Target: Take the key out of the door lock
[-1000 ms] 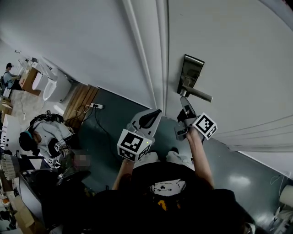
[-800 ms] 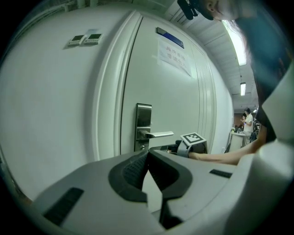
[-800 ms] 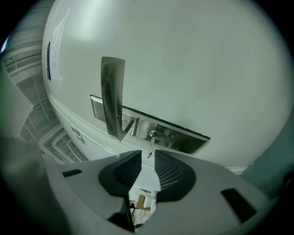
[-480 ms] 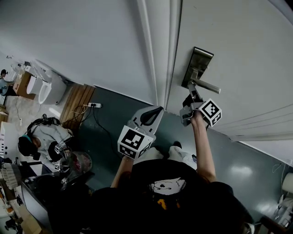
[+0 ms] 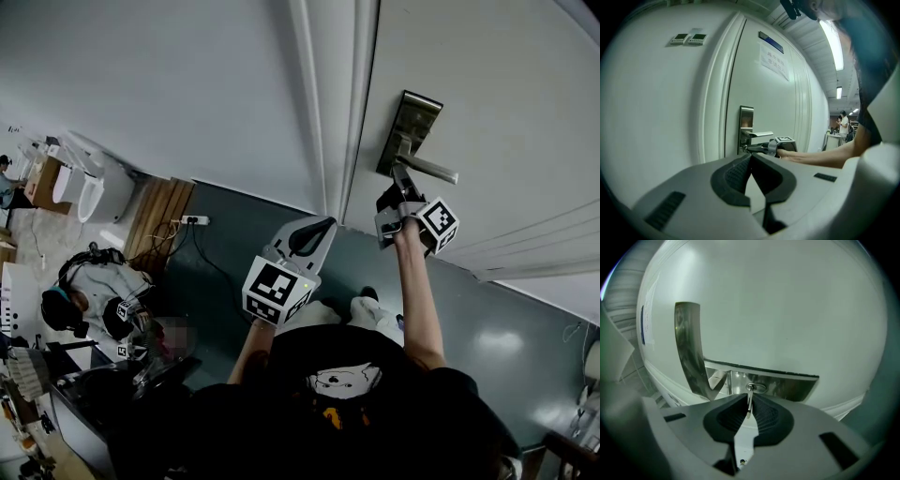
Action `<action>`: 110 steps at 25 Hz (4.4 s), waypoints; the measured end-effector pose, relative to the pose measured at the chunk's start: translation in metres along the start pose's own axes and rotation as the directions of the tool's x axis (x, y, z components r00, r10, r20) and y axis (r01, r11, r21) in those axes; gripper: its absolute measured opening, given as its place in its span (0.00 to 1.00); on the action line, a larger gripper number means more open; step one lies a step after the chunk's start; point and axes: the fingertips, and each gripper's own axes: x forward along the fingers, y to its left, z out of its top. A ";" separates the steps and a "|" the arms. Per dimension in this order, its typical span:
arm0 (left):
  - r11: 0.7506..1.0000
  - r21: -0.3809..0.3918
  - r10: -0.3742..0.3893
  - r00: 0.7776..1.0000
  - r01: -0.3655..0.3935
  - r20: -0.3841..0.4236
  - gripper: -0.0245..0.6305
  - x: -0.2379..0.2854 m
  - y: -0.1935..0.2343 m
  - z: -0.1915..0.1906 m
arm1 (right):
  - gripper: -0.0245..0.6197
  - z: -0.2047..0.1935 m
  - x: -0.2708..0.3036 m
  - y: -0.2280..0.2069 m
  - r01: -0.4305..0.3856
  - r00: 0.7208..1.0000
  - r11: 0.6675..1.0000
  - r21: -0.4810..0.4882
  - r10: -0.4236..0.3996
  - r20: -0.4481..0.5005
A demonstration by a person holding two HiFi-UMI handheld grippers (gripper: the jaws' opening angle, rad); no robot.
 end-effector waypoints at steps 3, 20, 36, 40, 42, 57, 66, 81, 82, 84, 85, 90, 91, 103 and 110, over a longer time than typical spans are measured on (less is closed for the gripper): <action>1.000 0.003 -0.006 1.000 0.006 0.004 0.05 -0.002 0.000 -0.001 | 0.08 -0.001 -0.001 -0.002 0.005 1.000 0.998 0.060 -0.007 0.026; 1.000 0.013 -0.020 0.999 0.019 0.029 0.05 -0.005 0.003 0.010 | 0.07 0.001 -0.008 -0.001 0.036 0.996 0.993 0.112 -0.045 0.077; 0.999 -0.006 -0.034 0.999 0.035 0.029 0.05 0.011 0.024 0.005 | 0.07 -0.011 -0.027 -0.005 0.034 0.997 0.995 0.093 -0.040 0.070; 0.998 -0.001 -0.065 0.997 0.065 0.032 0.04 0.012 0.017 0.004 | 0.07 -0.016 -0.036 -0.001 0.034 0.997 0.997 0.076 -0.039 0.064; 0.997 0.005 -0.083 0.996 0.082 0.036 0.04 0.011 0.013 0.005 | 0.07 -0.020 -0.041 0.001 0.032 0.998 0.997 0.067 -0.036 0.059; 0.984 0.017 -0.180 0.982 0.180 0.056 0.05 -0.009 0.001 -0.002 | 0.07 -0.065 -0.091 0.032 0.024 1.000 0.998 -0.055 -0.024 -0.003; 0.975 0.001 -0.223 0.973 0.223 0.053 0.05 -0.017 -0.013 -0.009 | 0.07 -0.083 -0.127 0.056 0.032 0.998 0.985 -0.170 -0.040 -0.042; 0.949 -0.017 -0.316 0.949 0.316 -0.010 0.05 -0.007 -0.072 -0.031 | 0.07 -0.079 -0.195 0.049 0.108 0.993 0.961 -0.253 -0.118 -0.024; 0.948 -0.016 -0.319 0.948 0.319 -0.011 0.05 -0.008 -0.077 -0.032 | 0.07 -0.078 -0.201 0.050 0.108 0.993 0.960 -0.259 -0.118 -0.024; 0.947 -0.014 -0.322 0.947 0.322 -0.011 0.05 -0.013 -0.089 -0.034 | 0.07 -0.078 -0.213 0.053 0.097 0.994 0.955 -0.282 -0.110 -0.029; 0.947 -0.012 -0.321 0.947 0.320 -0.012 0.05 -0.016 -0.095 -0.036 | 0.07 -0.078 -0.219 0.055 0.092 0.994 0.952 -0.293 -0.106 -0.033; 0.953 0.000 -0.303 0.953 0.303 -0.018 0.05 -0.035 -0.122 -0.038 | 0.07 -0.083 -0.253 0.060 0.083 0.994 0.950 -0.301 -0.102 -0.048; 0.954 0.003 -0.298 0.954 0.298 -0.020 0.05 -0.039 -0.127 -0.039 | 0.07 -0.085 -0.258 0.061 0.078 0.994 0.950 -0.302 -0.099 -0.053; 0.971 0.024 -0.235 0.971 0.236 -0.030 0.05 -0.109 -0.177 -0.059 | 0.07 -0.118 -0.334 0.073 0.027 0.991 0.940 -0.340 -0.070 -0.112; 0.974 0.044 -0.221 0.975 0.222 -0.017 0.05 -0.133 -0.199 -0.062 | 0.07 -0.133 -0.366 0.081 0.004 0.989 0.926 -0.377 -0.061 -0.138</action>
